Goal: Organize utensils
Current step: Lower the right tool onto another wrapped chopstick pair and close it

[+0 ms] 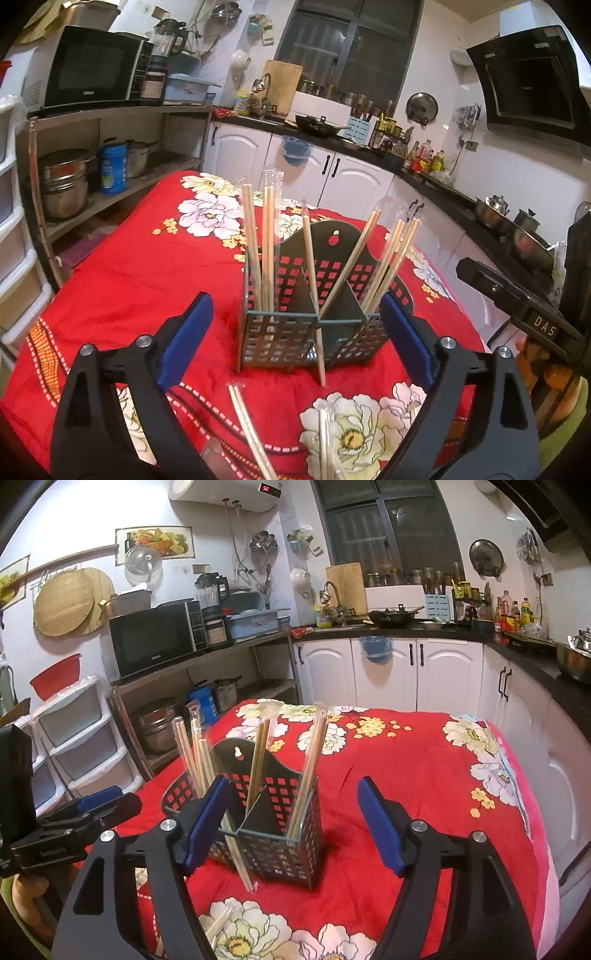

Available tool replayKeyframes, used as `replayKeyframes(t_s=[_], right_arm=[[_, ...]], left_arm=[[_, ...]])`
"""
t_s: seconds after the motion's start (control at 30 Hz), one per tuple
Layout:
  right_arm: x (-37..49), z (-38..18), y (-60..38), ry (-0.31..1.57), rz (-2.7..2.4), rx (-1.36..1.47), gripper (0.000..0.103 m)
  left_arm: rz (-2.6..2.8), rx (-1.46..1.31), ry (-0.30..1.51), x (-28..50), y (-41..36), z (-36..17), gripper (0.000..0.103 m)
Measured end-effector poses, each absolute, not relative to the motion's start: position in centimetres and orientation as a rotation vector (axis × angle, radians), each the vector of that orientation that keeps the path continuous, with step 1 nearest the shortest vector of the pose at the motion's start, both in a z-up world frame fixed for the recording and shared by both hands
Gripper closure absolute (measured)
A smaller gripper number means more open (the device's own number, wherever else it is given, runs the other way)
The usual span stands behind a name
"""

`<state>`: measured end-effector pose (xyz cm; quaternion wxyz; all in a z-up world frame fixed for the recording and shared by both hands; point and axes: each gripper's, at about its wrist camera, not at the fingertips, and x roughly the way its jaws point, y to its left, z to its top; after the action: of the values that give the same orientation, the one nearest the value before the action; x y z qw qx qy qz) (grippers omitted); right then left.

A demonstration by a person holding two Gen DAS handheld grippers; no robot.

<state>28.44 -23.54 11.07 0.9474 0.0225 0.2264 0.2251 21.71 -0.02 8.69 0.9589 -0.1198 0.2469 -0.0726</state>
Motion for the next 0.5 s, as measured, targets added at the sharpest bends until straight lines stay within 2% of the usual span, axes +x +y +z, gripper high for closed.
replayKeyframes(t_s=[0.1,0.27,0.5], right_arm=[[27.7,10.9,-23.6,0.458,0.453,0.045,0.031],[26.1,10.6,-23.5,0.435,0.458,0.043,0.025],[23.9,10.2,-22.8,0.433,0.463,0.026,0.024]], left_arm=[[-0.138,-0.245,0.495,21.0,0.3,8.7,0.012],[-0.113,-0.262,0.446,19.3,1.5,8.7,0.012],[-0.096,-0.287,0.440,17.5,3.0,8.4,0.012]])
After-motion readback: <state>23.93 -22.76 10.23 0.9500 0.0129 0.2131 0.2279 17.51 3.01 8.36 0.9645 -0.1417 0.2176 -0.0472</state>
